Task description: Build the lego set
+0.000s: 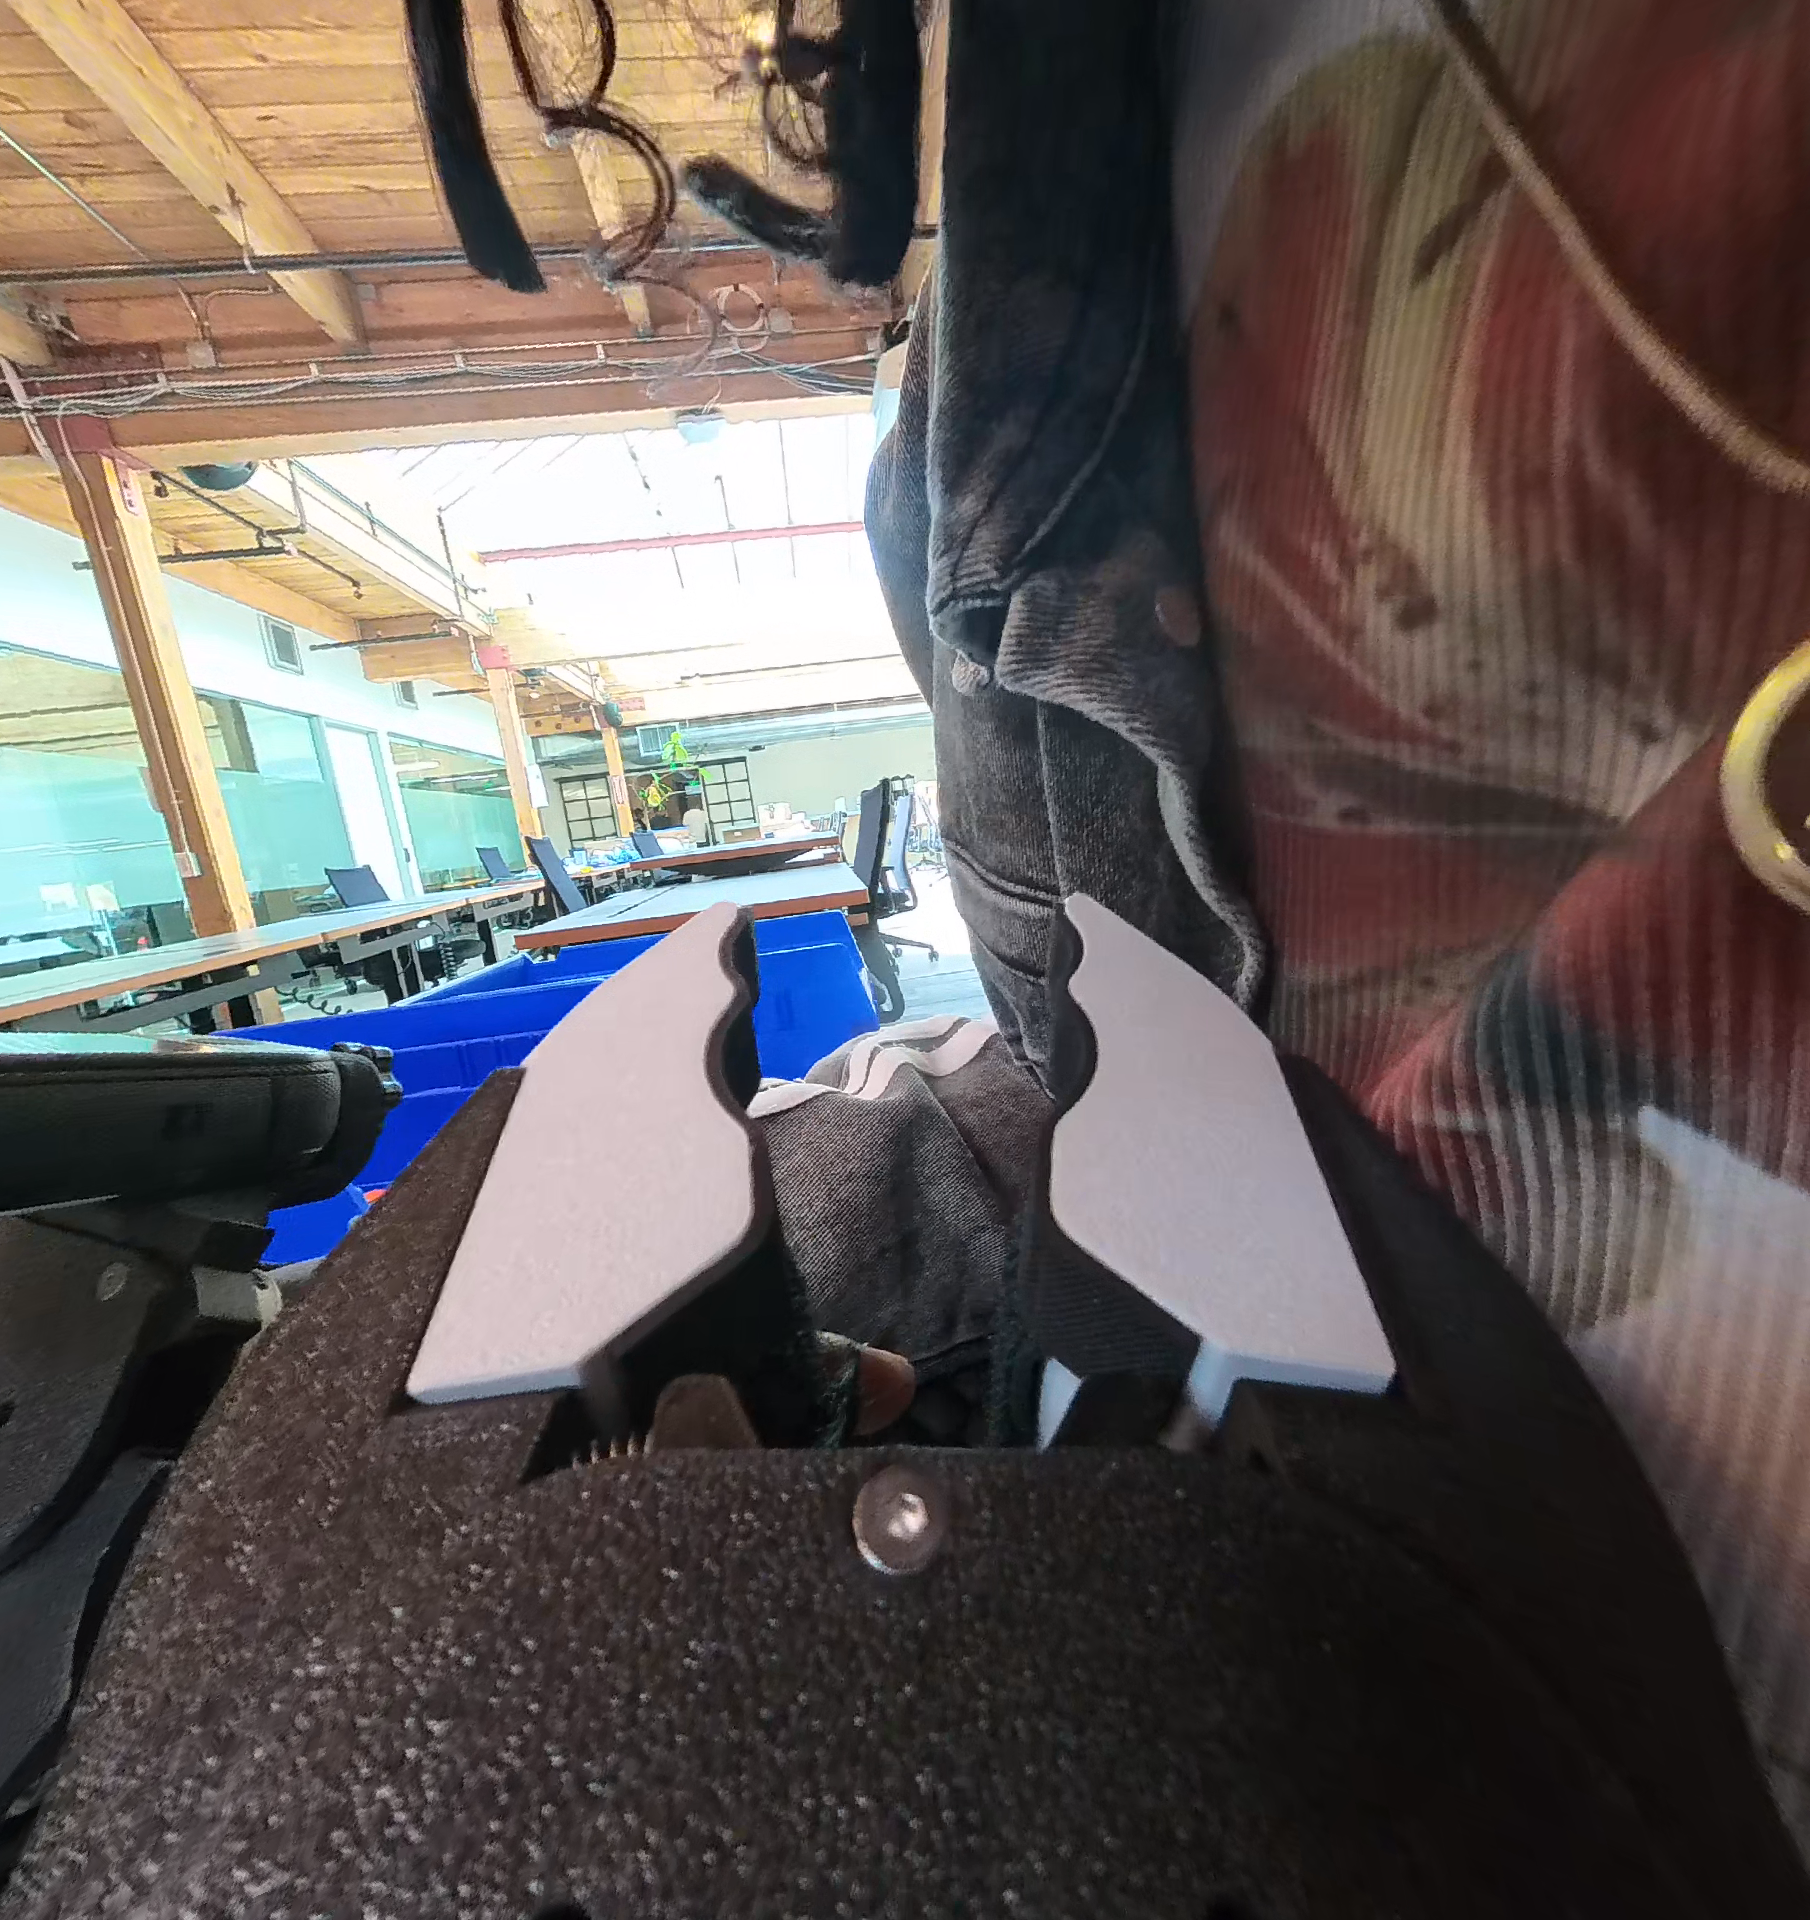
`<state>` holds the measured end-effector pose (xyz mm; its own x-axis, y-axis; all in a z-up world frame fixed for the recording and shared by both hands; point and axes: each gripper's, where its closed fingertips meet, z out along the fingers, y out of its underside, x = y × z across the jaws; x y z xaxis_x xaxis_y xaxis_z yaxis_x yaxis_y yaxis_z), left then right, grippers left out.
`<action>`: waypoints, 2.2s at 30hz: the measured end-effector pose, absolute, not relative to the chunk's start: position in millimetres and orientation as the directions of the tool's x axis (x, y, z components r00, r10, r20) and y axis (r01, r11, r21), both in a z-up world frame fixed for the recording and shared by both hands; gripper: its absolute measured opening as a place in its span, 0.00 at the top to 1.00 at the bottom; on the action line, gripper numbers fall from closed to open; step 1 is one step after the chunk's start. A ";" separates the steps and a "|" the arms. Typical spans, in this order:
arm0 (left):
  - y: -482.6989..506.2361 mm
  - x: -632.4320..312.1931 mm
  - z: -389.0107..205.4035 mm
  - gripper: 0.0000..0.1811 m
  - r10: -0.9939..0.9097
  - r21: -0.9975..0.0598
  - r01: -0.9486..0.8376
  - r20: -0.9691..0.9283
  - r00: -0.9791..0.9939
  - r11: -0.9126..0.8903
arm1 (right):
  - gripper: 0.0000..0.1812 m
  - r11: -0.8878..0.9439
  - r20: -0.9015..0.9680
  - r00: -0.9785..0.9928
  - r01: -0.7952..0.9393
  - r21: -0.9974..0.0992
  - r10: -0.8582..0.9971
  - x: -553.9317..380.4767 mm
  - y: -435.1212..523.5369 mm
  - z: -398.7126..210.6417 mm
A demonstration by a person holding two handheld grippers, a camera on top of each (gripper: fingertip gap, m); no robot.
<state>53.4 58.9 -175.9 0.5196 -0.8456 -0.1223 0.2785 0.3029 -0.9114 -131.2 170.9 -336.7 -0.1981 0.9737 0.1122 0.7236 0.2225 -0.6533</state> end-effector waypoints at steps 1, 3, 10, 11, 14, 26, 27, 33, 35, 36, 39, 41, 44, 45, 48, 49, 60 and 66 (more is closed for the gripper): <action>59.3 53.4 -176.3 0.71 -0.846 -0.912 0.278 -0.120 0.520 0.301 | 0.97 0.222 0.111 -0.198 0.724 -0.653 0.974 -131.2 170.8 -336.7; 60.1 53.1 -176.8 0.71 -0.845 -0.914 0.278 -0.117 0.522 0.297 | 0.97 0.225 0.114 -0.200 0.723 -0.653 0.973 -131.2 170.9 -336.6; 60.6 53.1 -177.4 0.71 -0.845 -0.914 0.277 -0.116 0.522 0.296 | 0.97 0.227 0.115 -0.202 0.722 -0.654 0.973 -131.2 170.7 -336.8; 60.5 53.0 -177.3 0.71 -0.845 -0.914 0.277 -0.116 0.522 0.297 | 0.97 0.227 0.115 -0.202 0.722 -0.654 0.973 -131.2 170.8 -336.8; 60.4 53.1 -177.2 0.71 -0.846 -0.913 0.279 -0.115 0.521 0.297 | 0.97 0.227 0.114 -0.203 0.721 -0.655 0.973 -131.2 170.7 -336.8; 49.1 36.1 -188.0 0.63 -0.907 -0.986 0.066 -0.116 0.405 0.155 | 0.91 0.240 0.107 -0.226 0.720 -0.652 0.968 -127.0 173.8 -331.9; 47.7 19.3 -194.8 0.60 -0.894 -0.994 -0.054 -0.110 0.435 0.096 | 0.85 0.231 0.123 -0.200 0.726 -0.647 0.972 -124.1 178.3 -324.6; -10.3 -128.6 -229.0 0.45 -0.638 -0.792 -0.434 -0.073 0.767 -0.430 | 0.69 0.158 0.022 -0.244 0.554 -0.817 0.970 -96.3 147.7 -266.3; -32.7 -169.0 -247.9 0.42 -0.548 -0.670 -0.466 -0.105 0.830 -0.578 | 0.70 0.114 -0.069 -0.329 0.507 -0.854 0.942 -81.3 122.3 -260.5; -39.3 -182.8 -253.6 0.43 -0.507 -0.650 -0.449 -0.112 0.855 -0.613 | 0.72 0.101 -0.100 -0.366 0.492 -0.865 0.925 -72.5 111.4 -259.9; -42.6 -206.6 -270.8 0.42 -0.385 -0.697 -0.323 -0.073 0.920 -0.640 | 0.74 0.097 -0.119 -0.389 0.493 -0.865 0.913 -46.3 101.0 -266.9; -41.8 -211.2 -292.6 0.39 -0.327 -0.686 -0.239 -0.001 0.945 -0.688 | 0.74 0.085 -0.119 -0.352 0.513 -0.854 0.928 -30.7 106.9 -272.7; -36.5 -206.1 -308.9 0.38 -0.292 -0.643 -0.196 0.046 0.955 -0.740 | 0.76 0.050 -0.133 -0.293 0.542 -0.839 0.947 -9.0 118.5 -276.1; -32.2 -204.9 -310.3 0.38 -0.289 -0.651 -0.195 0.039 0.957 -0.733 | 0.76 0.049 -0.128 -0.275 0.555 -0.830 0.953 -1.6 123.0 -278.3; -29.0 -201.3 -320.4 0.38 -0.265 -0.611 -0.167 0.073 0.961 -0.774 | 0.76 0.057 -0.111 -0.223 0.632 -0.772 0.969 20.4 135.6 -293.0; -28.2 -202.3 -321.2 0.39 -0.250 -0.607 -0.156 0.073 0.965 -0.780 | 0.76 0.073 -0.099 -0.219 0.661 -0.747 0.971 27.4 137.7 -299.2; -9.4 -170.7 -314.9 0.41 -0.100 -0.655 0.035 0.168 0.981 -0.755 | 0.85 0.087 -0.043 -0.161 0.715 -0.694 0.986 24.5 131.3 -318.9; 1.9 -143.1 -315.1 0.42 -0.124 -0.623 0.014 0.177 0.976 -0.782 | 0.83 0.064 0.038 -0.051 0.774 -0.630 0.998 11.8 133.8 -334.7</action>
